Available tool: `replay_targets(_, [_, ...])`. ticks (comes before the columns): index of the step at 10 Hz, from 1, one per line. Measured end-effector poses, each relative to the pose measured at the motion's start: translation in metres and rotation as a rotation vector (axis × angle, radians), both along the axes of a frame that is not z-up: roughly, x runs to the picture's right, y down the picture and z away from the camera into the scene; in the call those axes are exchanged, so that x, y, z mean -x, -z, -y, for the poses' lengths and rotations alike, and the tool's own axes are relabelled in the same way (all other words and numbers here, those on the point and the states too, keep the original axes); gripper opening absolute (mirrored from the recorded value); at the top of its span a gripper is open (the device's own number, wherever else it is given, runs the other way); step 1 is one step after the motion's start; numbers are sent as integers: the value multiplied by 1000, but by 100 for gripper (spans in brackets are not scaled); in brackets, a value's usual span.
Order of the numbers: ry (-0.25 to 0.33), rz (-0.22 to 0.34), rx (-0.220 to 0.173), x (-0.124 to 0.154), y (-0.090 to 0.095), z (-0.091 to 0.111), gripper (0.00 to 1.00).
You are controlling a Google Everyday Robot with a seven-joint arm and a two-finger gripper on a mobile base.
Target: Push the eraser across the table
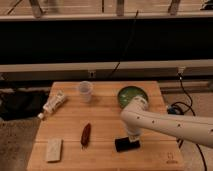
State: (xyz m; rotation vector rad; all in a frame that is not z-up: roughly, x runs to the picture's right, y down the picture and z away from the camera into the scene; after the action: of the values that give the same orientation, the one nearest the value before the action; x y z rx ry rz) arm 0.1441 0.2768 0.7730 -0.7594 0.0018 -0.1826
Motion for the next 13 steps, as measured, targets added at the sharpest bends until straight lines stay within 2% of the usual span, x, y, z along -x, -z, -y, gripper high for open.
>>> replay_targets(13, [54, 26, 4, 25, 2, -4, 1])
